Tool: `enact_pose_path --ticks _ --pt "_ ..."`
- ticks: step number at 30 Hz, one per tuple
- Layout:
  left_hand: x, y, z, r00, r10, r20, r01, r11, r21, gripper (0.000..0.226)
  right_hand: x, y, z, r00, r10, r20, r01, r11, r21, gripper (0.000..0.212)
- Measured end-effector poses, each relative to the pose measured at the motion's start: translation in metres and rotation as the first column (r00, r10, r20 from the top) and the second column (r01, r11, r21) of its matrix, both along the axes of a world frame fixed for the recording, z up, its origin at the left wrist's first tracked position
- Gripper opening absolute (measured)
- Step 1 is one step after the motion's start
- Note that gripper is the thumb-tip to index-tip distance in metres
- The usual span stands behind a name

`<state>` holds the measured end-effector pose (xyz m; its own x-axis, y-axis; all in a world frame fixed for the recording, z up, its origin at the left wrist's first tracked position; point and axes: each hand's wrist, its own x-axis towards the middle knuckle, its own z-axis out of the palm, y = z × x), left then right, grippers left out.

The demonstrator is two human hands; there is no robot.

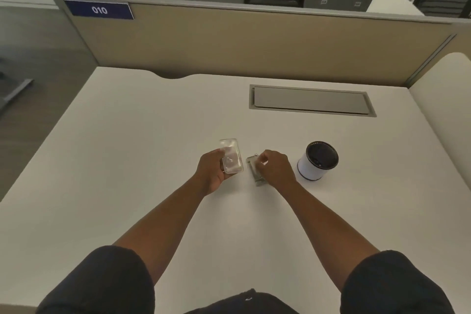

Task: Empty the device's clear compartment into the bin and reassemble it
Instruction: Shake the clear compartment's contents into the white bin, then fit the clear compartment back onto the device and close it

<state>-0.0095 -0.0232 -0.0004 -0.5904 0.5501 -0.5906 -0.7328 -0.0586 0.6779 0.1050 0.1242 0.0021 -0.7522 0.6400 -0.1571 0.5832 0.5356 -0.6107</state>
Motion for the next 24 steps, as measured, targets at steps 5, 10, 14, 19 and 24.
enact_pose_path --ticks 5,10,14,19,24 --pt "-0.007 -0.013 -0.01 0.998 0.011 0.057 -0.01 1.0 -0.012 0.021 -0.013 -0.015 -0.014 0.961 0.07 0.266 -0.117 0.979 0.167 0.043" --pt "-0.008 -0.016 -0.019 0.996 0.022 0.092 -0.022 1.0 -0.009 0.023 -0.021 -0.02 -0.021 0.948 0.046 0.315 -0.147 0.941 0.304 0.035" --pt "-0.008 -0.017 -0.02 0.995 0.023 0.097 -0.022 1.0 -0.005 0.024 -0.022 -0.021 -0.024 0.934 0.023 0.356 -0.139 0.942 0.304 0.035" --pt "-0.007 -0.02 -0.019 0.996 0.006 0.084 -0.005 1.0 -0.008 0.026 -0.021 -0.016 -0.03 0.937 -0.036 0.349 -0.037 0.979 0.199 0.044" --pt "-0.006 -0.024 -0.016 0.998 0.005 0.07 -0.005 1.0 0.007 0.023 -0.018 -0.005 -0.029 0.976 -0.092 0.198 0.109 0.991 -0.074 0.051"
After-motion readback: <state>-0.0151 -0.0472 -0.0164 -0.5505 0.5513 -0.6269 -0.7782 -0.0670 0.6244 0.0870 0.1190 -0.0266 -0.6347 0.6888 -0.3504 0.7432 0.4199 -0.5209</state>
